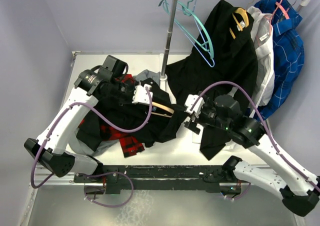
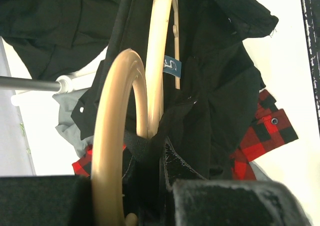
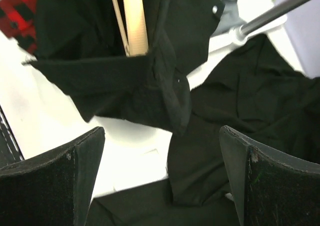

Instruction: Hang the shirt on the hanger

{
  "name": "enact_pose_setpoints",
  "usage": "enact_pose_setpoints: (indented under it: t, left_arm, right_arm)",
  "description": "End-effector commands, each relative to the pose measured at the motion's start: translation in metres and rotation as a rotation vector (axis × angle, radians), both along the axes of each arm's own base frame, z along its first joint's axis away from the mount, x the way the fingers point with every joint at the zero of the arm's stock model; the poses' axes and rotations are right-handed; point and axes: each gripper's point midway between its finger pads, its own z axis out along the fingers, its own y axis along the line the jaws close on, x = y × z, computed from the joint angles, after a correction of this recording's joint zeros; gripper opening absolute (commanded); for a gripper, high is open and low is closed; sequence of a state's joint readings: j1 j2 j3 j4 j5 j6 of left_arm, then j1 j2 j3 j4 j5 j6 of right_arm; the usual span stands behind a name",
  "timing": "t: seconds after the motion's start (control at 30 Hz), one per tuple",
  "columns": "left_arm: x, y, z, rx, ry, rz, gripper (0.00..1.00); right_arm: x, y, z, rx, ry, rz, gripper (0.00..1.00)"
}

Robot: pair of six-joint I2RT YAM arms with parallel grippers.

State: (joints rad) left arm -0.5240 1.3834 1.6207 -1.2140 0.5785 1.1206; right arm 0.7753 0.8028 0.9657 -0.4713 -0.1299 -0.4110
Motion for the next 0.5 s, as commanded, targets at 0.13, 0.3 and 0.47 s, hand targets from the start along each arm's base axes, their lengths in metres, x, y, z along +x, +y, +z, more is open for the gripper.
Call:
enact_pose_setpoints:
  t: [0.13, 0.3, 0.47]
  left_arm:
    - [-0.014, -0.004, 0.017, -0.070, -0.062, -0.089, 0.00]
    - [-0.021, -0.008, 0.020, -0.110, -0.092, -0.128, 0.00]
    - [-0.028, -0.011, 0.021, -0.130, -0.072, -0.164, 0.00]
  right_arm:
    - [-0.003, 0.024, -0.022, -0.047, 0.091, 0.200, 0.95]
    - [0.013, 0.049, -0.018, -0.017, 0.108, 0.247, 0.93]
    - [0.030, 0.061, -0.020, -0.001, 0.089, 0.263, 0.70]
